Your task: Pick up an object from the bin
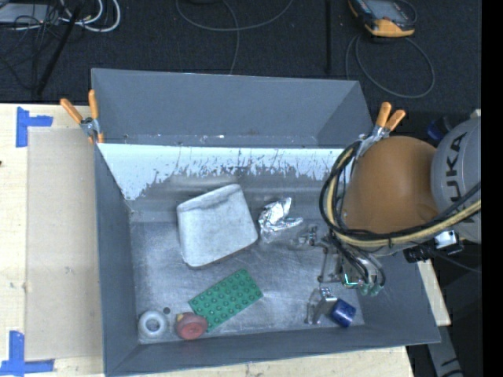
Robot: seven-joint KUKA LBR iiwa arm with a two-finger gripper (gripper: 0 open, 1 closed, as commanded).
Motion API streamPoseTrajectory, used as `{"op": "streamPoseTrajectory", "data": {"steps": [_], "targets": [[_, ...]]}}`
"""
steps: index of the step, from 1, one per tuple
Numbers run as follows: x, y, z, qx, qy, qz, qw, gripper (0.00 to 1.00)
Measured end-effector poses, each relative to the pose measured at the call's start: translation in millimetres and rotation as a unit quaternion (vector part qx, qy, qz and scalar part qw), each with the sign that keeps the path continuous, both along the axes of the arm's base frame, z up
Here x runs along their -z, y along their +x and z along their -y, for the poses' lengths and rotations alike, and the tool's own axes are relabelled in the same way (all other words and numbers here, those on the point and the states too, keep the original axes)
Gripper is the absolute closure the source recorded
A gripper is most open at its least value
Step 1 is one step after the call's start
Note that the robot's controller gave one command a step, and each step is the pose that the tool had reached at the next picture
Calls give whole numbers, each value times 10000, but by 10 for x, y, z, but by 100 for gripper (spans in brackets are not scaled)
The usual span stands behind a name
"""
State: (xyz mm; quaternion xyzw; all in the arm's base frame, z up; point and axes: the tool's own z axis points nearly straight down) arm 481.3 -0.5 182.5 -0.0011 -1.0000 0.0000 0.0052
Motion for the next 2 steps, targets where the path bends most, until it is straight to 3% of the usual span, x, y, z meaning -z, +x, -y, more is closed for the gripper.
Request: {"op": "streamPoseTrajectory", "data": {"steps": [1,2], "targets": [[1125,231,-697,-283,8,77,9996,0],[1065,269,-693,-273,16,139,9995,100]]}}
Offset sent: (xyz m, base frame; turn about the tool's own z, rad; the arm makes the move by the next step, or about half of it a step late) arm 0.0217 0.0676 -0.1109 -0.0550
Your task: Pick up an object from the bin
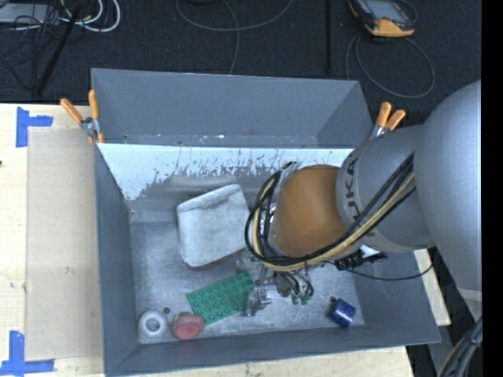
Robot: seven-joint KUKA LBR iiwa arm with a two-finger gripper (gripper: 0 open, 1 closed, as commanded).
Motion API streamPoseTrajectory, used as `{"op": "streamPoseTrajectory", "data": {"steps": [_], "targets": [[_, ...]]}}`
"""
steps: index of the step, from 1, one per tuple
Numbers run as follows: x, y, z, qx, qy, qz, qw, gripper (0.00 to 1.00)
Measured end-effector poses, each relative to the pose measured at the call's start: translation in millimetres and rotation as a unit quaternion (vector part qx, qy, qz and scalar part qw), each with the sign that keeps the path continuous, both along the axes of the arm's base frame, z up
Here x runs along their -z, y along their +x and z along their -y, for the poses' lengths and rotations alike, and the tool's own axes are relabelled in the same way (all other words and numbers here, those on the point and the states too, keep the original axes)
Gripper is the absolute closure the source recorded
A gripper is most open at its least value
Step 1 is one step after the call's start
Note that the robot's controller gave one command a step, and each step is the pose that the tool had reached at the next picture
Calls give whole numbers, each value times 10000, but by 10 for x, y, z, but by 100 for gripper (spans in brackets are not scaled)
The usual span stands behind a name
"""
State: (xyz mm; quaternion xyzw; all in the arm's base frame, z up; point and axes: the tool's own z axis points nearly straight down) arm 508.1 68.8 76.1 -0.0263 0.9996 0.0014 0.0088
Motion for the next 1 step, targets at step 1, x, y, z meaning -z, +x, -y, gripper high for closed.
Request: {"op": "streamPoseTrajectory", "data": {"steps": [1], "targets": [[-1708,301,38,60,-9,-42,10000,100]]}}
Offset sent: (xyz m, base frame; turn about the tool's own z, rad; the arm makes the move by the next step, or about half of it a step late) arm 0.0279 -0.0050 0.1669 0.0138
